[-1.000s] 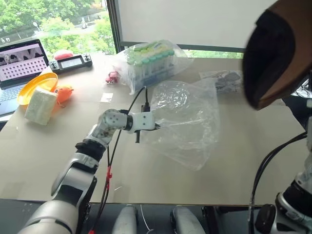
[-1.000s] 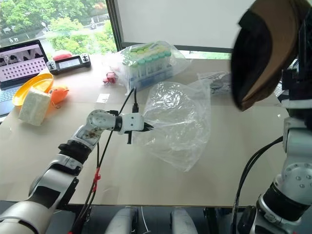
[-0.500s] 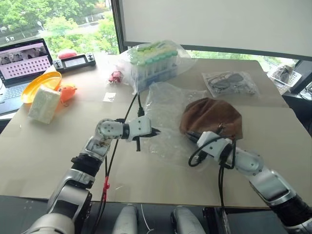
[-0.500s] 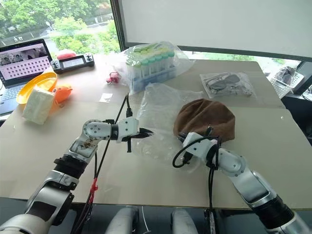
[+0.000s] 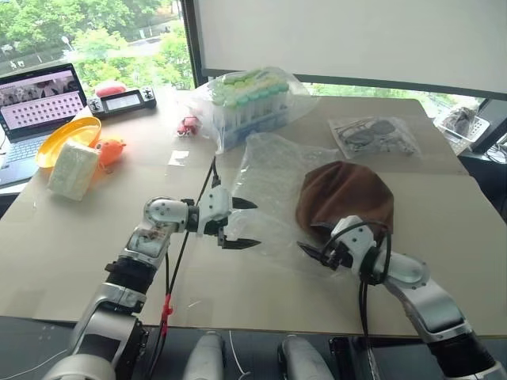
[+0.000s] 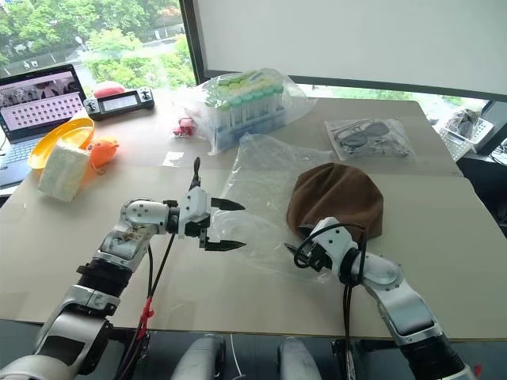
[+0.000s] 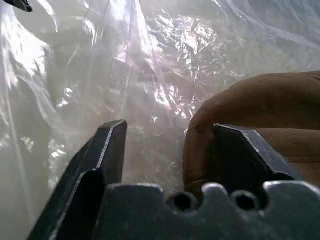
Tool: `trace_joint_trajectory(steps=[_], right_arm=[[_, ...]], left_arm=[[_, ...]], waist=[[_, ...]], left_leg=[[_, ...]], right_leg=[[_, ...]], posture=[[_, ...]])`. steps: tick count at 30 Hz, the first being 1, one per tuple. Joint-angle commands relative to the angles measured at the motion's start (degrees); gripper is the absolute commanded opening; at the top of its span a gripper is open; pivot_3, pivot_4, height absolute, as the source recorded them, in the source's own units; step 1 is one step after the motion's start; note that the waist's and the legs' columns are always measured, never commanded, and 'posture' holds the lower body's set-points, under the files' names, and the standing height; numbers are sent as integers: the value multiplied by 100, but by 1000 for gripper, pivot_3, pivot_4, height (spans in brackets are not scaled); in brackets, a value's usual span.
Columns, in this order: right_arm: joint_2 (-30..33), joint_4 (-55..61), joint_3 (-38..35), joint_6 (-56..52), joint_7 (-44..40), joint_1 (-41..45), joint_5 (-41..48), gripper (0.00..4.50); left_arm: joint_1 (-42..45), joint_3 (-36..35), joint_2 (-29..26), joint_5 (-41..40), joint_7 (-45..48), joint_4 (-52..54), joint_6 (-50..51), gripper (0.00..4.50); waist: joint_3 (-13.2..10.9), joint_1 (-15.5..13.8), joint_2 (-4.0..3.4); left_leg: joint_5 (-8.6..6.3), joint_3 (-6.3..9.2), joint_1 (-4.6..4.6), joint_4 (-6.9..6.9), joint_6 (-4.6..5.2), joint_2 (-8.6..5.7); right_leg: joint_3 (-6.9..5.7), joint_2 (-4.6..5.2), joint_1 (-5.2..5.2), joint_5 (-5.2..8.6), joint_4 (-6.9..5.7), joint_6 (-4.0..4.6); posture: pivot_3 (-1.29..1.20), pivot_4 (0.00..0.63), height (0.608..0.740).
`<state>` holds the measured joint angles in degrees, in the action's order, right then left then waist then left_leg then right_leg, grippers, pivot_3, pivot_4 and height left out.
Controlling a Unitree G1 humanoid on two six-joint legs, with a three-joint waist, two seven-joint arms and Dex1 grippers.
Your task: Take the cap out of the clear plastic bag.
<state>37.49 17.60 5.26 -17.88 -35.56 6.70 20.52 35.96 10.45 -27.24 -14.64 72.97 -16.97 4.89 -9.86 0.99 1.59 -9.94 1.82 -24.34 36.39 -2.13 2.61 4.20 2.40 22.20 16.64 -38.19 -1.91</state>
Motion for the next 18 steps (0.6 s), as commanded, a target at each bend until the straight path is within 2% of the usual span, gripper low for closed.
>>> trace_joint_trajectory(steps=[1, 4, 6, 8, 11, 14, 18], right_arm=[[-203, 715, -1099, -621, 140, 205, 1352, 4435], [-437, 972, -2107, -1118, 516, 428, 2931, 4435], [-546, 982, -2612, -1252, 796, 542, 3628, 4435], [-669, 914, -2978, -1234, 1209, 631, 3910, 4435], [-921, 664, -3233, -971, 2066, 725, 3357, 4435], [-1192, 307, -3570, -585, 2821, 910, 2890, 4435], [-873, -185, -3514, -118, 3313, 428, 1192, 4435]], left_arm=[[234, -459, -80, -649, -10, 296, 909, 4500], [457, -990, -48, -1184, -408, 239, 1804, 4500], [569, -1335, 16, -1431, -809, 175, 2226, 4500], [685, -1810, 188, -1503, -1646, -45, 2340, 4500], [743, -2483, 494, -1346, -3148, -302, 2091, 4500], [603, -2643, 628, -894, -4195, -261, 1675, 4500], [396, -2948, 674, -142, -5979, -661, 1057, 4500]], waist=[[0, 1, 0], [-1, 5, 1], [-1, 6, 1], [-1, 4, 2], [0, -6, 2], [0, 4, 2], [0, -19, 1]], left_leg=[[0, 0, 0, 0, 0, 0], [0, 3, 0, 1, 0, 1], [0, 4, 1, 1, 0, 1], [0, 6, 0, -1, 0, 1], [0, 6, 1, -1, 0, 1], [0, 5, 0, 1, 0, 0], [0, 2, -2, -9, 0, -5]], right_leg=[[0, 0, 0, 0, 0, 0], [-1, 0, 0, 0, -3, -1], [-3, 0, -2, 1, -2, -3], [-4, 0, -2, 1, 0, -2], [-4, 0, -2, 0, 0, -1], [-2, 0, 0, -2, -1, -3], [2, 6, 6, -4, 1, -1]], posture=[[0, 150, 740], [0, 150, 740], [0, 150, 740], [0, 150, 740], [0, 150, 740], [0, 150, 740], [0, 150, 740]])
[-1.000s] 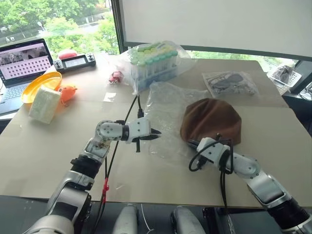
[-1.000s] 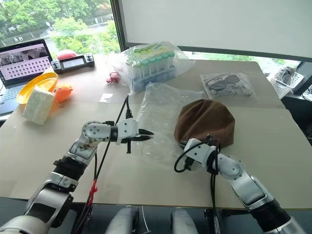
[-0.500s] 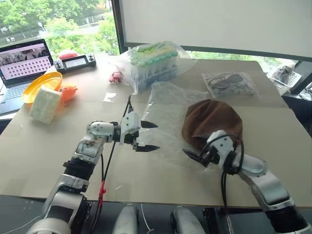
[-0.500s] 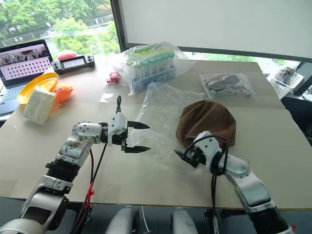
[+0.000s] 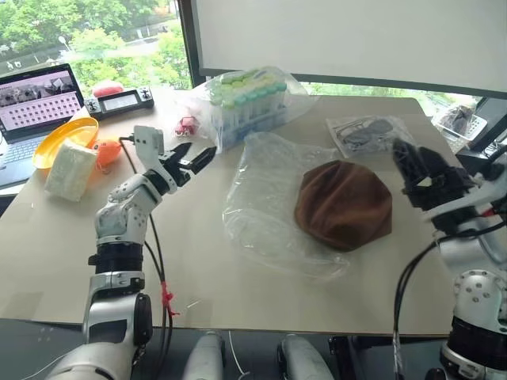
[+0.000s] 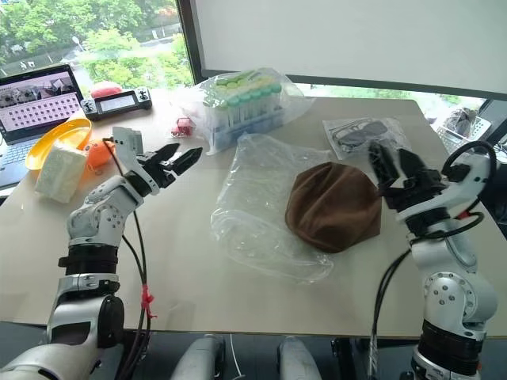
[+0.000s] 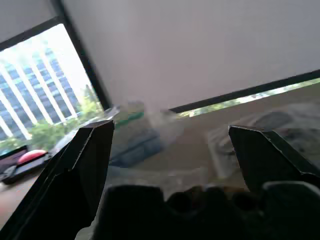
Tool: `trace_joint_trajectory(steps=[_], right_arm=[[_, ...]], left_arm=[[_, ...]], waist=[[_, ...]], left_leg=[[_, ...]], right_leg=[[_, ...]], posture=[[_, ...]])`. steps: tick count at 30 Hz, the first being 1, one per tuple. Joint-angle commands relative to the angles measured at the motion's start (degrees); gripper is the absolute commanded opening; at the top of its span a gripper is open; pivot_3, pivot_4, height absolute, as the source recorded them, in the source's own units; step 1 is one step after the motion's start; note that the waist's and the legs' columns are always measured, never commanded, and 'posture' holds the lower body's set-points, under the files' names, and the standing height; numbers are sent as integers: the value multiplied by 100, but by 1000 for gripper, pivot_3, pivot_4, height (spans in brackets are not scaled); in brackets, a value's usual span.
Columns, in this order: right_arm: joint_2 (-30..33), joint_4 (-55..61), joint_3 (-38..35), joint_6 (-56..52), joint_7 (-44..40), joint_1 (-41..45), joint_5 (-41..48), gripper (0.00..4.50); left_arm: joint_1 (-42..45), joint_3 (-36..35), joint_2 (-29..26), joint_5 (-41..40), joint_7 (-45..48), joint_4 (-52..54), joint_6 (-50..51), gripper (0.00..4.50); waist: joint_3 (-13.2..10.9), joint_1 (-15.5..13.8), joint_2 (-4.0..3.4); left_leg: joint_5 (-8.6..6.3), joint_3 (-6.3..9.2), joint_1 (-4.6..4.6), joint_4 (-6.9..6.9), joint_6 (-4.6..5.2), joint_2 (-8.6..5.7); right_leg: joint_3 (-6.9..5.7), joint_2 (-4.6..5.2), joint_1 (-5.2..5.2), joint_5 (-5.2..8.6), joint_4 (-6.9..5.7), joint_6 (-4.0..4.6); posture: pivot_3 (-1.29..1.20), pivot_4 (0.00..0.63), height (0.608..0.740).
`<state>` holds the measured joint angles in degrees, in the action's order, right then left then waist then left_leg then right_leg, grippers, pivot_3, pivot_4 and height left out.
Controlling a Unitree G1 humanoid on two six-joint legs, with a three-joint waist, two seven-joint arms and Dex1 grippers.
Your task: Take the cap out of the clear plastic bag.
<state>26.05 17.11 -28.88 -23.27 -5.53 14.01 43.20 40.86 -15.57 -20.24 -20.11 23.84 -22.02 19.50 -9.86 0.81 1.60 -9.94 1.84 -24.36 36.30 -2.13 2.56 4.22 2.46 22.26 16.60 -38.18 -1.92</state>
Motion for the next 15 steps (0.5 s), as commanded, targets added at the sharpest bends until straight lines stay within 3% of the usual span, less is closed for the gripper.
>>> trace_joint_trajectory(steps=[1, 5, 15], right_arm=[[248, -208, -91, 499, 352, -419, -1252, 4435], [56, -345, 47, 701, 315, -787, -1655, 4435], [-472, -656, 414, 961, 44, -927, -2000, 4435]], left_arm=[[-159, -420, -42, 502, -1357, -251, -492, 4500], [-478, -502, -97, 809, -1900, -495, -991, 4500], [-708, -479, -85, 814, -1860, -724, -1313, 4500]], waist=[[0, -1, 0], [1, 13, 0], [1, 10, -1]], left_leg=[[0, 0, 0, -2, 0, -1], [0, -6, 3, -12, 0, 0], [4, -8, 7, -9, -8, -1]], right_leg=[[0, 1, 1, 0, -1, 0], [6, 1, 5, -2, 0, 3], [6, 1, 0, -6, 3, 0]], posture=[[0, 150, 740], [0, 150, 740], [0, 150, 740]])
